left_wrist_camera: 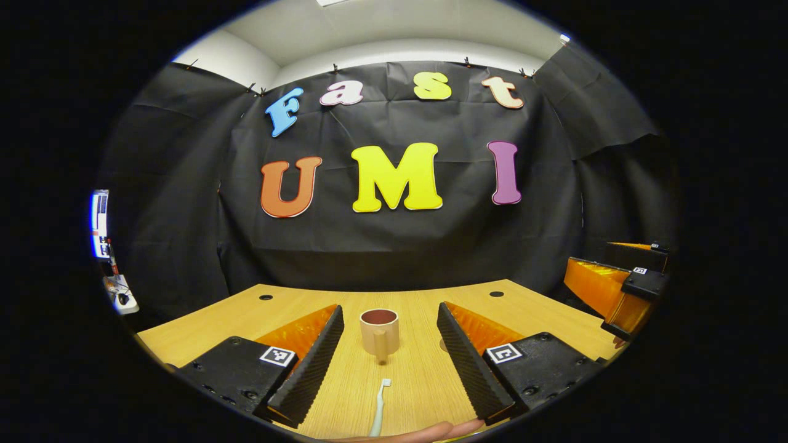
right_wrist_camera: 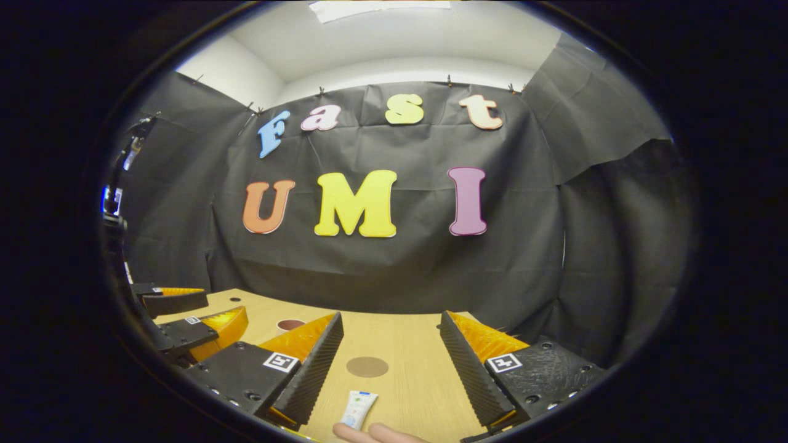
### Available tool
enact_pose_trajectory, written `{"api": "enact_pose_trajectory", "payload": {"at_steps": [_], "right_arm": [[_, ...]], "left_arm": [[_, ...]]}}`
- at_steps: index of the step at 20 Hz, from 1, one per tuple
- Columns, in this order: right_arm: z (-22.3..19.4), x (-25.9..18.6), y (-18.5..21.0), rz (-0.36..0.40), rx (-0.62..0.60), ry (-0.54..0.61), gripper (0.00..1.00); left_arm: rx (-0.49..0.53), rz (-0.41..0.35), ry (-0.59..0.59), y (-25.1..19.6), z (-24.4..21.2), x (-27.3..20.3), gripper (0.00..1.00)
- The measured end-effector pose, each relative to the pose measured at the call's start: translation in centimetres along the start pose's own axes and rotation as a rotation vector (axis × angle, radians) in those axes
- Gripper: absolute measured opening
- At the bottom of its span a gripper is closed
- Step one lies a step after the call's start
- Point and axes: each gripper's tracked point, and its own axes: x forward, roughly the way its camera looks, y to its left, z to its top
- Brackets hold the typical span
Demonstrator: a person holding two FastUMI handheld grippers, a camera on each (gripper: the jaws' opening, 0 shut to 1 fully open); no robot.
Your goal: Put the toothbrush and toothpaste on the desktop into the cup, then pick up the cup and place it on the coaster on the desktop.
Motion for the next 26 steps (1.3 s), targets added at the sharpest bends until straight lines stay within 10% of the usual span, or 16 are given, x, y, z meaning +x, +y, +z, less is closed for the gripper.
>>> {"api": "enact_pose_trajectory", "payload": {"at_steps": [26], "right_arm": [[-0.9, 0.6, 0.0, -0.005, -0.029, 0.018, 0.95]], "left_arm": [[0.000, -0.007, 0.033, -0.3, -1.0, 0.2, 0.97]]}}
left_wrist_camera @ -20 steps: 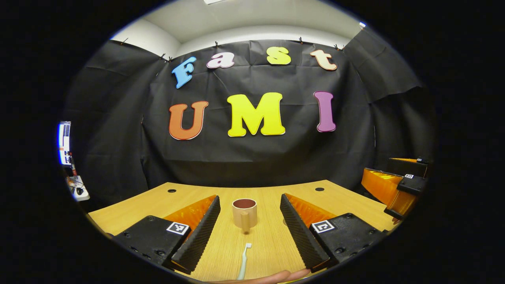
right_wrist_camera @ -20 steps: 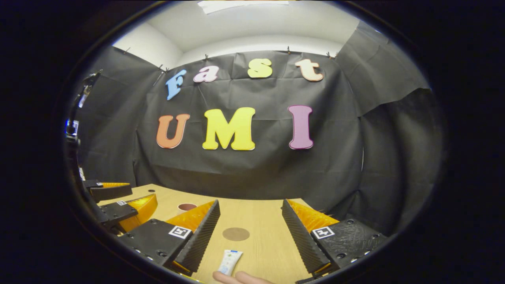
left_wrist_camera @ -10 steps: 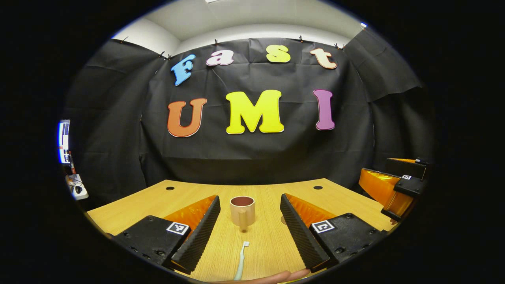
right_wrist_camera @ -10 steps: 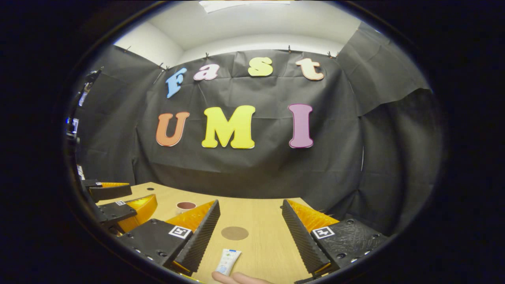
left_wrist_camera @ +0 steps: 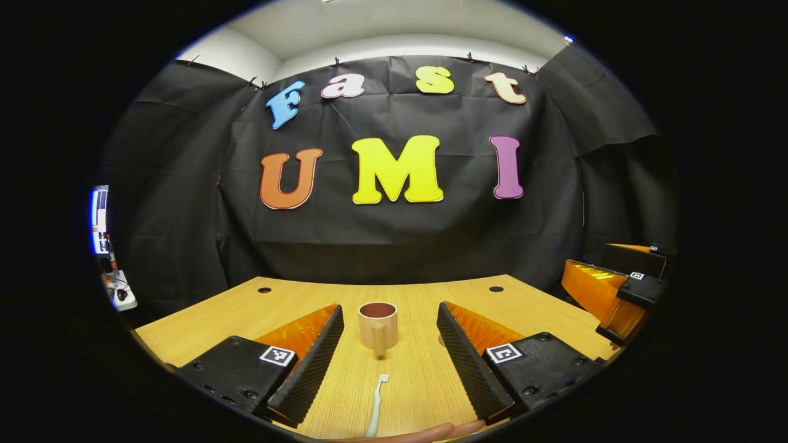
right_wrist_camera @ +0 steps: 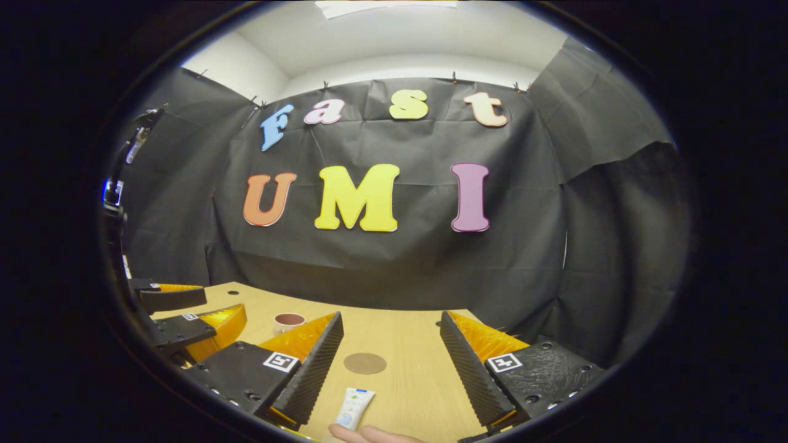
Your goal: Put the toothbrush and toothpaste on the desktop into the cup, then pick up the cup and place it on the coaster on the desktop.
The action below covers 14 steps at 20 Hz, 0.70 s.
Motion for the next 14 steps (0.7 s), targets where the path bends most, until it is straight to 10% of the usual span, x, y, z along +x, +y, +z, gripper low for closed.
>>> {"api": "enact_pose_trajectory", "payload": {"at_steps": [14], "right_arm": [[-2.5, 1.5, -0.2, 0.008, 0.006, 0.075, 0.95]], "left_arm": [[0.022, -0.039, 0.337, 0.0, -9.4, 2.0, 0.97]]}}
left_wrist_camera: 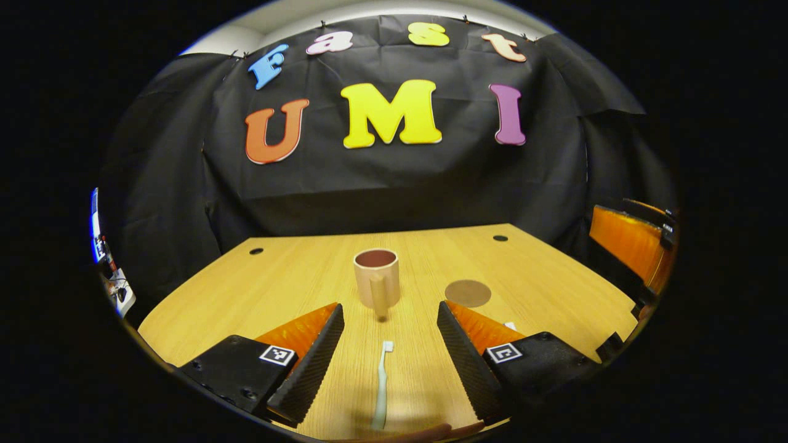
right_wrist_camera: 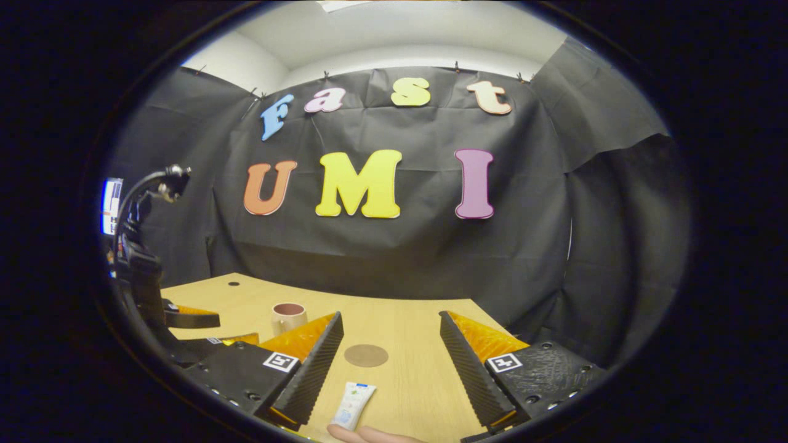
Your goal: Put the toothbrush and toothpaste on the desktop into the cup, then pick up the cup and place it on the coaster on the desktop.
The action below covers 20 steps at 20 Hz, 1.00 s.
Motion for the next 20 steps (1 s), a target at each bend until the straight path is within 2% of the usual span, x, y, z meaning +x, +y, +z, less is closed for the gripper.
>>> {"api": "enact_pose_trajectory", "payload": {"at_steps": [2, 4, 7, 11, 12, 13, 15, 16, 20], "right_arm": [[-0.6, 0.3, 0.0, 0.005, 0.020, 0.027, 0.97], [-1.0, 0.5, -0.1, 0.015, 0.047, 0.051, 0.95], [-1.5, 0.8, -0.5, 0.008, 0.073, 0.076, 0.95], [-1.7, 1.0, -0.7, 0.007, 0.091, 0.090, 0.97], [-1.7, 1.0, -0.7, 0.006, 0.090, 0.093, 0.95], [-1.9, 1.0, -0.7, 0.006, 0.091, 0.096, 0.95], [-2.1, 1.1, -0.6, 0.008, 0.093, 0.104, 0.97], [-2.0, 1.1, -0.5, 0.010, 0.092, 0.107, 0.97], [-2.3, 1.3, -0.6, 0.007, 0.090, 0.117, 0.95]], "left_arm": [[0.016, 0.011, 0.077, 0.3, -2.3, 0.7, 0.96], [0.011, 0.028, 0.147, 0.9, -4.3, 1.1, 0.95], [-0.017, 0.065, 0.274, 1.8, -7.9, 1.4, 0.88], [-0.055, 0.046, 0.350, 1.6, -9.8, 2.1, 0.81], [-0.058, 0.027, 0.364, 1.3, -10.1, 2.2, 0.76], [-0.064, 0.012, 0.376, 1.0, -10.5, 2.2, 0.64], [-0.049, 0.012, 0.388, 1.0, -10.9, 2.5, 0.52], [-0.040, 0.013, 0.394, 1.1, -11.1, 2.7, 0.50], [-0.019, 0.022, 0.393, 1.2, -11.3, 2.8, 0.27]]}}
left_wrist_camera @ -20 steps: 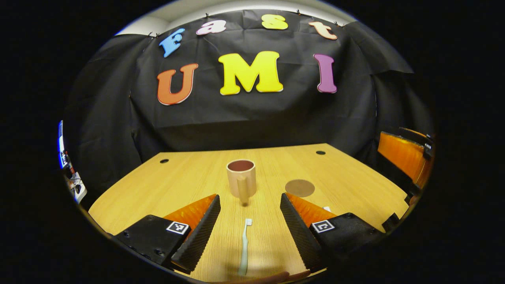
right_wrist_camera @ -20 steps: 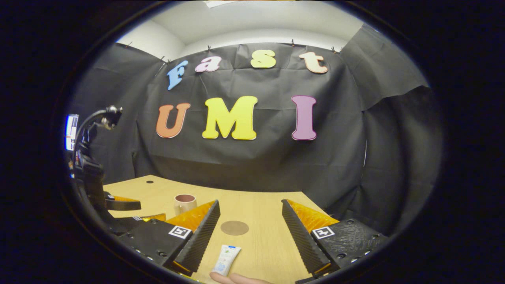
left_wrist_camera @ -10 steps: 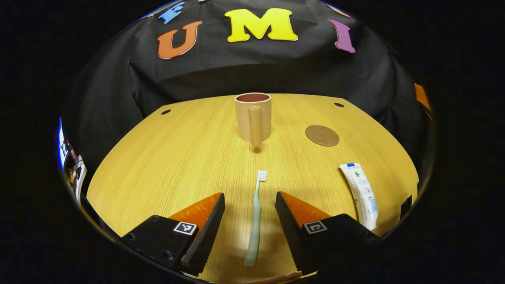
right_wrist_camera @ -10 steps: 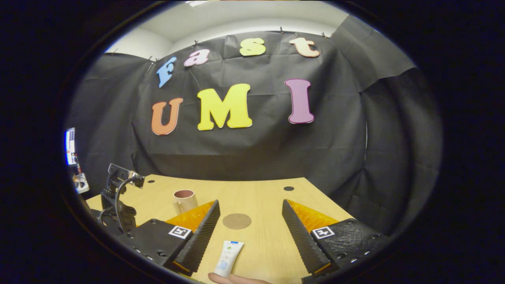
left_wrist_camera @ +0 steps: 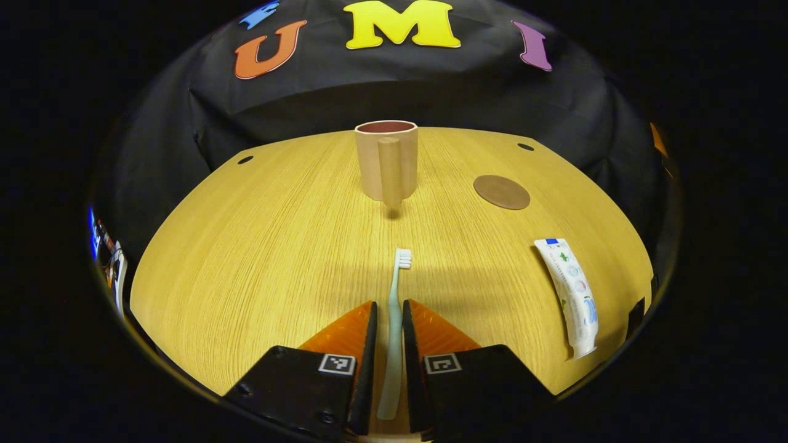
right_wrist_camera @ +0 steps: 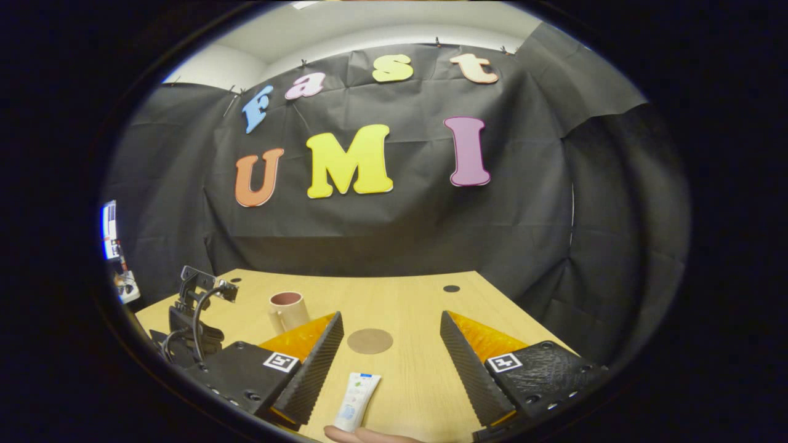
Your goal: Put the toothbrush and toothpaste on the desktop into the cup, then pick up the cup and place it on the coaster on the desktop.
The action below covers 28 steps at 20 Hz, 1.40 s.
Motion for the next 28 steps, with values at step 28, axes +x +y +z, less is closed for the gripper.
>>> {"api": "enact_pose_trajectory", "payload": {"at_steps": [28], "right_arm": [[-16.3, 1.9, 4.1, 0.008, -0.062, 0.543, 0.93]], "left_arm": [[-0.064, 0.087, -0.553, 2.4, 10.8, -11.4, 0.07]]}}
